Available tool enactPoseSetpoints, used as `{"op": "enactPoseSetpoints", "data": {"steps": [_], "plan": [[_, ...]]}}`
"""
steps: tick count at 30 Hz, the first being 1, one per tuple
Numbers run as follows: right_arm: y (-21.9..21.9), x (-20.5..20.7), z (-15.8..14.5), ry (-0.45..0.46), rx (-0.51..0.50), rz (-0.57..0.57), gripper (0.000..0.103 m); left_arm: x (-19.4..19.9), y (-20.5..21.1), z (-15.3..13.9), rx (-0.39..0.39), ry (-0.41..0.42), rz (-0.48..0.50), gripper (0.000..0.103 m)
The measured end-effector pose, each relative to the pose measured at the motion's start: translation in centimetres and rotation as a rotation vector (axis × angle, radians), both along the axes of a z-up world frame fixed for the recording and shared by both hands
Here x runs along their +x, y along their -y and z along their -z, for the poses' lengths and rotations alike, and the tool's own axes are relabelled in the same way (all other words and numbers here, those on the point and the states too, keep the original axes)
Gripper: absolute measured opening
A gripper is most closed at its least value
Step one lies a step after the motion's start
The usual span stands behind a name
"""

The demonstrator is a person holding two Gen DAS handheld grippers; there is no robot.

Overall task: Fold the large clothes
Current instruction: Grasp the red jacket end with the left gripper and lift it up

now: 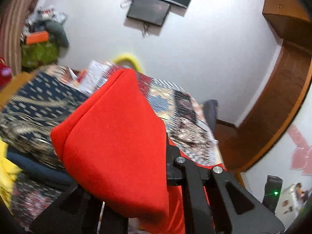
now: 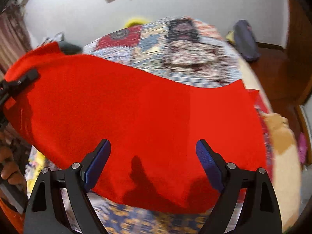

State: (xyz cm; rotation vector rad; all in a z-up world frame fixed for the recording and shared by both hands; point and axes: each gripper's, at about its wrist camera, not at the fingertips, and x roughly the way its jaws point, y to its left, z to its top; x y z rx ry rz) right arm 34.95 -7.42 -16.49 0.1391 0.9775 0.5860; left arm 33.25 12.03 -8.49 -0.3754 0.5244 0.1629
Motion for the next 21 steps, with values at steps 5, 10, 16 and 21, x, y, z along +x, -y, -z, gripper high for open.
{"op": "enactPoseSetpoints", "data": {"steps": [5, 10, 16, 21], "plan": [[-7.6, -0.6, 1.9, -0.027, -0.031, -0.133, 0.087, -1.1, -1.3, 0.2, 0.108, -0.026, -0.055, 0.009], [-10.7, -0.3, 4.4, -0.090, -0.096, -0.238, 0.087, -0.4, -1.0, 2.1, 0.105, -0.082, -0.037, 0.009], [-4.0, -0.2, 2.7, -0.066, -0.034, -0.162, 0.087, 1.0, 3.7, 1.7, 0.131, -0.075, 0.064, 0.009], [5.7, -0.2, 1.8, -0.015, -0.071, 0.042, 0.087, 3.6, 10.5, 1.4, 0.134, -0.084, 0.225, 0.009]]}}
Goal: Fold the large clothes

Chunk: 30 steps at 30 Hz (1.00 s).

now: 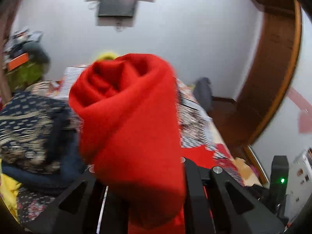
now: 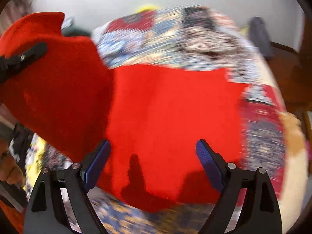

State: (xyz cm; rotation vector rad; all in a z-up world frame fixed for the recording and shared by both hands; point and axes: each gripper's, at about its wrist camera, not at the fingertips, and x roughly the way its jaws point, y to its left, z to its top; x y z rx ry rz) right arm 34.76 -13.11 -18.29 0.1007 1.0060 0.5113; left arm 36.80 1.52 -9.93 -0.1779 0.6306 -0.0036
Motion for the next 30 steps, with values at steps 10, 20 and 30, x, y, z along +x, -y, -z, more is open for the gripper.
{"op": "enactPoseSetpoints", "data": {"steps": [10, 20, 30], "plan": [[10.7, -0.6, 1.7, -0.047, -0.028, 0.230, 0.087, 3.2, 11.0, 11.2, -0.011, -0.375, 0.349, 0.010], [13.2, -3.0, 0.9, -0.025, -0.054, 0.223, 0.087, -1.6, 12.4, 10.1, 0.074, -0.390, 0.523, 0.047], [9.1, -2.7, -4.0, 0.113, 0.022, 0.111, 0.087, -3.2, 4.7, 5.2, 0.146, -0.238, 0.346, 0.078]]}}
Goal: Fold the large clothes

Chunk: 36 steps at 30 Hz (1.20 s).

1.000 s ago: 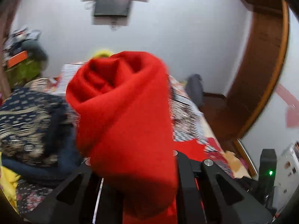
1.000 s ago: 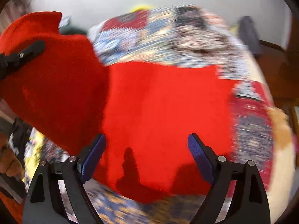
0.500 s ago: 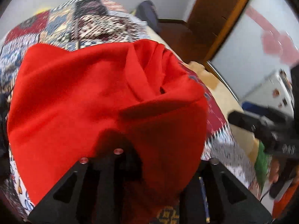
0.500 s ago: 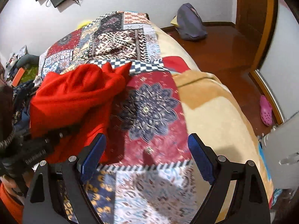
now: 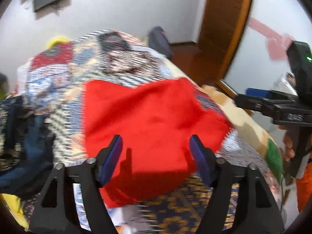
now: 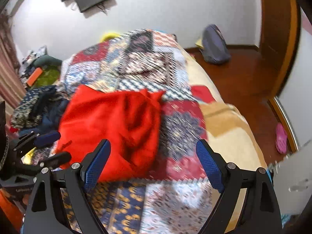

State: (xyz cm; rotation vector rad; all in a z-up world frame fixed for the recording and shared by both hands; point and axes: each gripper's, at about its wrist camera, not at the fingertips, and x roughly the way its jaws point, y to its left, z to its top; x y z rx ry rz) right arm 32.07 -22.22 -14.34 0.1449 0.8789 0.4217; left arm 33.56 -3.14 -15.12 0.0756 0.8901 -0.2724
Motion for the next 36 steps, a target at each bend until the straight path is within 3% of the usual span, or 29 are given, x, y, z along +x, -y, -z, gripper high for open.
{"op": "enactPoseSetpoints", "data": {"steps": [1, 3, 6, 12, 15, 18, 22, 29, 33, 36], "plan": [[-0.6, 0.2, 0.0, 0.006, 0.002, -0.014, 0.087, 0.4, -0.9, 0.1, 0.021, 0.006, -0.032, 0.083], [-2.7, 1.0, 0.3, 0.003, 0.001, -0.051, 0.087, 1.2, -2.5, 1.0, 0.062, 0.000, -0.080, 0.083], [-4.7, 2.0, 2.2, -0.045, 0.004, -0.086, 0.087, 2.5, -4.4, 4.2, 0.097, -0.090, -0.129, 0.083], [-5.0, 2.5, 9.1, -0.194, -0.080, -0.061, 0.087, 1.6, -6.7, 7.7, -0.014, -0.165, -0.152, 0.094], [-3.0, 1.8, 11.3, -0.254, -0.051, -0.042, 0.087, 1.1, -6.7, 8.5, -0.030, -0.172, -0.142, 0.095], [-1.9, 1.4, 11.1, -0.264, -0.060, -0.028, 0.087, 0.6, -6.5, 7.8, -0.016, -0.157, -0.138, 0.094], [-1.8, 1.2, 8.7, -0.207, -0.104, -0.044, 0.088, 1.0, -6.2, 5.9, 0.015, -0.112, -0.112, 0.094], [-3.9, 3.5, 5.0, -0.108, -0.034, -0.084, 0.088, 4.8, -5.7, 3.0, 0.078, -0.021, -0.119, 0.094], [-6.1, 6.2, 5.5, -0.105, -0.026, -0.107, 0.088, 9.0, -6.0, 3.3, 0.058, -0.025, -0.159, 0.094], [-6.5, 7.7, 6.8, -0.126, -0.039, -0.091, 0.088, 11.4, -6.1, 4.7, 0.107, -0.034, -0.193, 0.094]]}}
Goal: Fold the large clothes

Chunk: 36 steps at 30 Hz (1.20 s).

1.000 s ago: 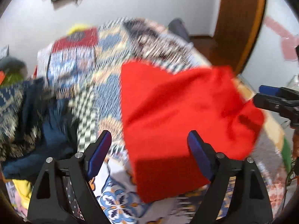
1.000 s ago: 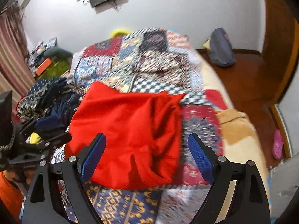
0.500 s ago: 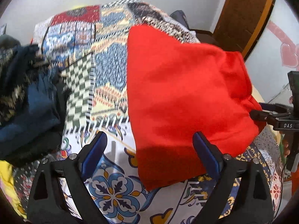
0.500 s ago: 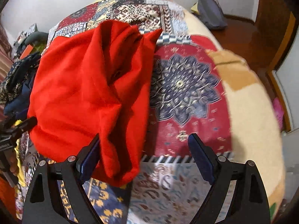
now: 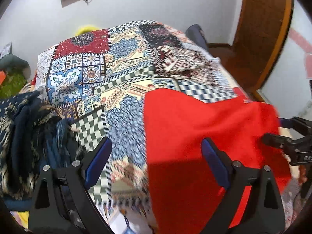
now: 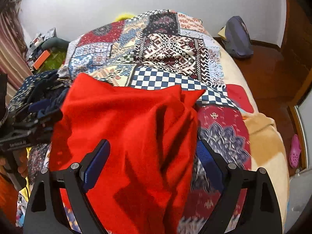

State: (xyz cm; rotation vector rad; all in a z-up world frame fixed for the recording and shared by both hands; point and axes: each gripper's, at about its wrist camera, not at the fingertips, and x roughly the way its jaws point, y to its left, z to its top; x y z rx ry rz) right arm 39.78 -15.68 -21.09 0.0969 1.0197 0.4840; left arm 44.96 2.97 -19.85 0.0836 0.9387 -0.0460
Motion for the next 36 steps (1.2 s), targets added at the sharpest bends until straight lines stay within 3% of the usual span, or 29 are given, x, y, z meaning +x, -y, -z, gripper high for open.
{"op": "enactPoseSetpoints", "data": {"steps": [6, 8, 13, 18, 23, 26, 30, 33, 36], "plan": [[3.5, 2.4, 2.1, -0.026, -0.034, 0.054, 0.088, 1.2, -1.1, 1.7, -0.020, 0.003, -0.036, 0.094], [5.1, 2.3, 1.8, -0.014, -0.030, 0.074, 0.087, 1.0, -1.1, 1.3, 0.019, 0.040, -0.051, 0.094], [8.3, 0.8, -0.4, 0.057, -0.111, 0.253, 0.087, 0.4, -2.0, 0.0, 0.076, 0.068, -0.128, 0.094], [9.0, -1.1, -2.4, 0.024, -0.001, 0.208, 0.089, -1.8, -2.4, -1.9, 0.030, 0.068, -0.084, 0.094], [6.4, -2.7, -3.2, 0.012, 0.076, 0.089, 0.089, -4.1, -1.6, -2.0, -0.007, 0.017, -0.009, 0.094], [4.7, -3.0, -1.9, -0.040, 0.116, 0.018, 0.089, -5.1, -1.6, -0.6, -0.085, -0.062, 0.018, 0.094], [3.1, -2.4, 1.6, -0.140, 0.134, -0.017, 0.089, -5.6, -2.1, 2.2, -0.258, -0.174, 0.039, 0.094], [3.0, -1.7, 4.3, -0.220, 0.152, -0.010, 0.089, -5.4, -2.6, 3.7, -0.366, -0.216, 0.033, 0.094], [3.3, -0.5, 6.1, -0.278, 0.235, -0.009, 0.090, -4.3, -3.1, 4.6, -0.458, -0.257, 0.043, 0.097]]}}
